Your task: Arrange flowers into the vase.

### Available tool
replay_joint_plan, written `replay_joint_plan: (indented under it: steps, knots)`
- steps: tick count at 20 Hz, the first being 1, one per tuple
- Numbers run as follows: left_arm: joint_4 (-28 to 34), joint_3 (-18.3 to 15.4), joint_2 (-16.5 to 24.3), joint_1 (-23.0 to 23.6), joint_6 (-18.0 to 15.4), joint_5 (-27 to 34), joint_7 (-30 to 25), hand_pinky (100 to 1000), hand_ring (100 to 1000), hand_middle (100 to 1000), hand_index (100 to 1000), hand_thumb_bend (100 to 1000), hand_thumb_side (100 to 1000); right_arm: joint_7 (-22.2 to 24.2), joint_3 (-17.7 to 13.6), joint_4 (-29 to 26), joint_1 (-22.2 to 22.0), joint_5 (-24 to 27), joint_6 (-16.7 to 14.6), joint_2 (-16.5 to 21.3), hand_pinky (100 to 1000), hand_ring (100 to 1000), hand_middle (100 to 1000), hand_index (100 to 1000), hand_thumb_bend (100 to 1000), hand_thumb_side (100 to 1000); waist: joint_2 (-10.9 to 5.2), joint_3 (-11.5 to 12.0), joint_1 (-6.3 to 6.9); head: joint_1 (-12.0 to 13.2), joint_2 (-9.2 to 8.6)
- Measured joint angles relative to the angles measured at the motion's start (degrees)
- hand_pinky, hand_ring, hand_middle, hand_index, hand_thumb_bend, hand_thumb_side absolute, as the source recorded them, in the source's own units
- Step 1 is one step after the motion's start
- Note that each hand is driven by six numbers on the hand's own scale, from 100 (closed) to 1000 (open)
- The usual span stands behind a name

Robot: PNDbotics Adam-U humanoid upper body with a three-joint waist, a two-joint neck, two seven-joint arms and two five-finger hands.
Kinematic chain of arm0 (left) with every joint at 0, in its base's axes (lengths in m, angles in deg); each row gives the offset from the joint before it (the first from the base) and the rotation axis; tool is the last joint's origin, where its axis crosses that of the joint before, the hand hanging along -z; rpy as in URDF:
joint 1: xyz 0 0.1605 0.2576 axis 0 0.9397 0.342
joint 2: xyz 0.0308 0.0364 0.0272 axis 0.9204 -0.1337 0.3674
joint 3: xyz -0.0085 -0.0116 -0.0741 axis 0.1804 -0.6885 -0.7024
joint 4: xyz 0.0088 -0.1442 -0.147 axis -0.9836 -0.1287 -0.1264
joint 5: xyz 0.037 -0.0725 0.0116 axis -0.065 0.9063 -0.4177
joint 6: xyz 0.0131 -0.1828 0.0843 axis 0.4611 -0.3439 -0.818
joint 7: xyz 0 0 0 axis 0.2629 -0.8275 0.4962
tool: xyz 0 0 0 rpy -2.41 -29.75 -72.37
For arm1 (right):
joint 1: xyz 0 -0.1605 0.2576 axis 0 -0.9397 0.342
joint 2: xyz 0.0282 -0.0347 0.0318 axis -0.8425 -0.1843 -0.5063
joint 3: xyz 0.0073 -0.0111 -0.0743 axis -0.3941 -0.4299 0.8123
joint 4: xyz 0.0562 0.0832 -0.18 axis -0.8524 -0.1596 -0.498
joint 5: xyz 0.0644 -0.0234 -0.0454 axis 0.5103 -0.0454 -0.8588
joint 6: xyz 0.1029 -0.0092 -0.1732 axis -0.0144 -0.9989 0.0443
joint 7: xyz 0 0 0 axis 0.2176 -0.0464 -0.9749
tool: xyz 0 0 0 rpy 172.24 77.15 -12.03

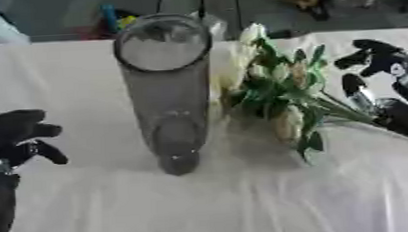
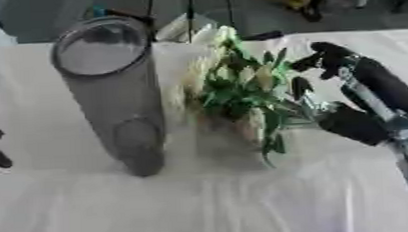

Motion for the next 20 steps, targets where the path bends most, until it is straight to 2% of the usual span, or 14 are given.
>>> replay_joint_plan:
  steps: [6, 9, 15, 20]
  knots:
    - [0.0, 0.0, 0.0, 0.0, 0.2, 0.0, 0.0, 502, 724, 752, 768, 106, 1000, -0.2, 0.0, 0.0, 0.0, -0.1, 0.0, 1.0, 780, 1000, 779, 861, 100, 998, -0.03, 0.1, 0.00, 0.0, -0.01]
    - [0.0, 0.0, 0.0, 0.0, 0.2, 0.0, -0.1, 502, 724, 752, 767, 106, 1000, -0.1, 0.0, 0.6, 0.4, -0.4, -0.7, 2.5, 780, 1000, 789, 877, 100, 967, -0.03, 0.1, 0.00, 0.0, -0.01]
    - [0.0, 0.2, 0.0, 0.4, 0.2, -0.1, -0.1, 501, 725, 753, 766, 104, 1000, 0.4, 0.4, 3.9, 1.9, -0.4, -3.7, 7.3, 776, 1000, 796, 916, 100, 974, -0.03, 0.6, -0.05, 0.0, 0.01]
    - [0.0, 0.4, 0.0, 0.5, 0.2, -0.3, -0.2, 500, 726, 753, 766, 102, 1000, 2.1, 0.4, 7.9, 3.1, 0.6, -6.8, 10.4, 797, 1000, 854, 965, 100, 988, -0.03, 1.0, -0.08, 0.0, 0.13]
